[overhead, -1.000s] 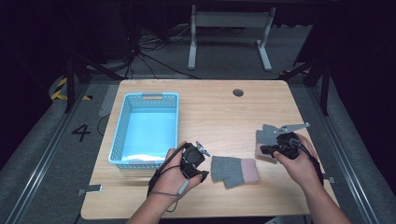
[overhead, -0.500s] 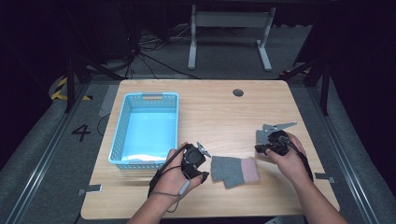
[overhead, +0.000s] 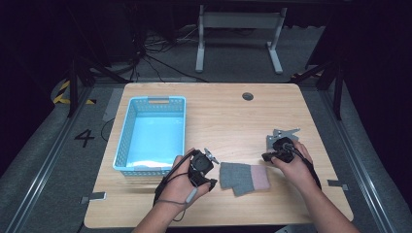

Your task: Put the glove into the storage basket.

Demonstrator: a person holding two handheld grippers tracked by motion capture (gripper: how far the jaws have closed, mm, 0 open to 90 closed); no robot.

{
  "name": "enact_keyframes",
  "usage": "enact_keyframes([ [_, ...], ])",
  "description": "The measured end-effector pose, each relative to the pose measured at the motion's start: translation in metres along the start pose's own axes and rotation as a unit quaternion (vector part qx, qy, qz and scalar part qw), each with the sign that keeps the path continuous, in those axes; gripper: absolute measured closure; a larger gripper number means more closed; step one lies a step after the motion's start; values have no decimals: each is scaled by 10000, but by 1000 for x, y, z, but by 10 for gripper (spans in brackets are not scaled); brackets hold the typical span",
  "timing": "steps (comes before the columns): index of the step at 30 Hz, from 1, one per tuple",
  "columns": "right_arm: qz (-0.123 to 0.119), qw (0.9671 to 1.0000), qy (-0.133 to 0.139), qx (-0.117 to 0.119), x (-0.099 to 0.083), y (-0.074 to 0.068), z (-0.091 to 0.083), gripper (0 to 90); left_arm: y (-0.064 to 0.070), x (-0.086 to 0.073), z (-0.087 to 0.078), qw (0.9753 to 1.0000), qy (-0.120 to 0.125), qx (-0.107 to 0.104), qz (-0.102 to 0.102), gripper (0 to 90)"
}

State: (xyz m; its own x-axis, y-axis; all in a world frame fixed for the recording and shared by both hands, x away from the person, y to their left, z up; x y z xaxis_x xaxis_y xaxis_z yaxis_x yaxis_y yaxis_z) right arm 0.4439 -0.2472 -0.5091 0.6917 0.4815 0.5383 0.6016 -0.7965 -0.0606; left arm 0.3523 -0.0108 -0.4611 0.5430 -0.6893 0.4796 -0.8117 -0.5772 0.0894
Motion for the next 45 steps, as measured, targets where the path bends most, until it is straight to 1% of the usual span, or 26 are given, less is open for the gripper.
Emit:
enact_keyframes([
  [6,61,9999,-27,-127,-6,7,-5,900,0,2,0,10000,15,-22,12,549],
  [17,324,9992,-84,-229,-24,21,-18,900,1,8,1,9999,48,-55,75,547],
  [19,396,9988,-104,-274,-29,26,-21,900,2,9,1,9999,45,-68,95,545],
  [22,441,9985,-109,-295,-31,28,-23,900,2,10,1,9999,62,-78,81,545],
  [27,566,9977,-120,-363,-38,37,-29,900,2,12,1,9999,56,-70,144,544],
  [30,599,9974,-126,-385,-40,39,-30,900,1,12,0,9998,35,-72,177,543],
  [33,642,9970,-133,-406,-42,43,-32,900,2,12,0,9998,68,-74,144,543],
  [37,800,9957,-149,-450,-45,52,-35,900,2,12,0,9999,64,-72,143,541],
  [40,856,9951,-169,-460,-47,55,-36,900,2,12,0,9998,62,-70,147,541],
  [45,831,9955,-169,-432,-46,54,-37,900,2,12,0,9998,25,-79,174,540],
])
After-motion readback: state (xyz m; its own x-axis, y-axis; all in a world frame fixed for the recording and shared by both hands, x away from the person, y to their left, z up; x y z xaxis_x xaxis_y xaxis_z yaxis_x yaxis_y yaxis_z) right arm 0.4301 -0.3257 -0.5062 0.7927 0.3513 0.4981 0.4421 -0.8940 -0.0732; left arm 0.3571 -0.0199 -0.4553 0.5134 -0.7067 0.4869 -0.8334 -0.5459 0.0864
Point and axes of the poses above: each handheld gripper's, and its own axes: z roughly forward along the jaws, x roughly out of its top, y roughly to its right, the point moved 9 cm from there along z, roughly forward along the jaws
